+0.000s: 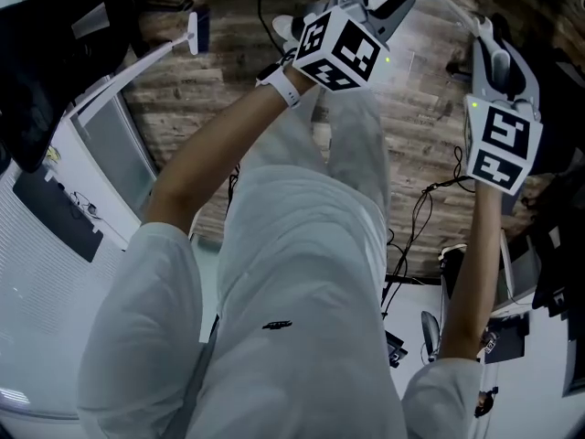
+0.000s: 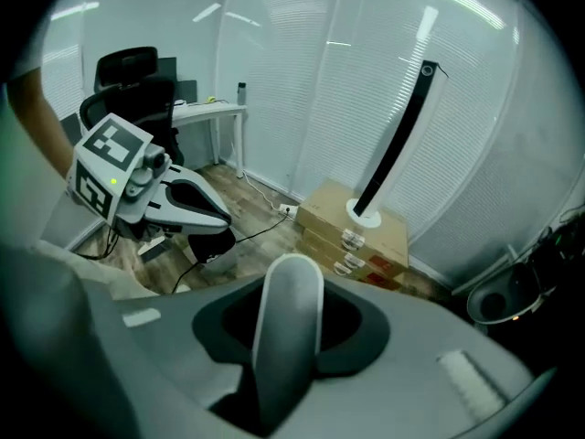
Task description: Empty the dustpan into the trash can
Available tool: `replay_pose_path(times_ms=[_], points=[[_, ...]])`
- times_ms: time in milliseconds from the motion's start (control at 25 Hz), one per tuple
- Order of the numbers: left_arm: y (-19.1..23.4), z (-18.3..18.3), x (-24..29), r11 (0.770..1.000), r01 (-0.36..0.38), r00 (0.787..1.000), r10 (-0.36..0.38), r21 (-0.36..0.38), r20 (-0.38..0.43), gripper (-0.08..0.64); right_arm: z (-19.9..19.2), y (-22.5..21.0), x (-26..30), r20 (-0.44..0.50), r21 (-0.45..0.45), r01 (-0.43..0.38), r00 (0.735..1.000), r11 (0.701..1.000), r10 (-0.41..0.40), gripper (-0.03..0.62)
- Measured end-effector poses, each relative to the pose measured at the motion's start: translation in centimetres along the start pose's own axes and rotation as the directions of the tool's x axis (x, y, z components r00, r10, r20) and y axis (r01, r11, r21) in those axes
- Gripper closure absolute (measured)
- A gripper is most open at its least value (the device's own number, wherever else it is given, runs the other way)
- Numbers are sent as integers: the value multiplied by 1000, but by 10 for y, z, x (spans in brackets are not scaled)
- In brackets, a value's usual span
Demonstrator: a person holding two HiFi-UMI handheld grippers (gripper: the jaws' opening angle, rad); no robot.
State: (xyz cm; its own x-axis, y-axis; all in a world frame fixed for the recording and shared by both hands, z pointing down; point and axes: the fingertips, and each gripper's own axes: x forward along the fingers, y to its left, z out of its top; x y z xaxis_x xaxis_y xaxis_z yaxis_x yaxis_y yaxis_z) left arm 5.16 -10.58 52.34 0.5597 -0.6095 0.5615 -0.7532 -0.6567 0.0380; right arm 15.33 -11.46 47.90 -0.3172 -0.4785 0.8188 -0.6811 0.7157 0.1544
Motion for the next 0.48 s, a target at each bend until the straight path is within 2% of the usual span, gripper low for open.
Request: replay_pose_path(times_ms=[240,480], points=[[18,-6,-24,995,-48,999,48,-86,-9,554,-6,-21,16,-60,131,19,998,991,-12,474],[26,-1,-55,986,-96,995,96,-136,-3,554,-2,-31,33,-74,227,-18,997,974,36,472]])
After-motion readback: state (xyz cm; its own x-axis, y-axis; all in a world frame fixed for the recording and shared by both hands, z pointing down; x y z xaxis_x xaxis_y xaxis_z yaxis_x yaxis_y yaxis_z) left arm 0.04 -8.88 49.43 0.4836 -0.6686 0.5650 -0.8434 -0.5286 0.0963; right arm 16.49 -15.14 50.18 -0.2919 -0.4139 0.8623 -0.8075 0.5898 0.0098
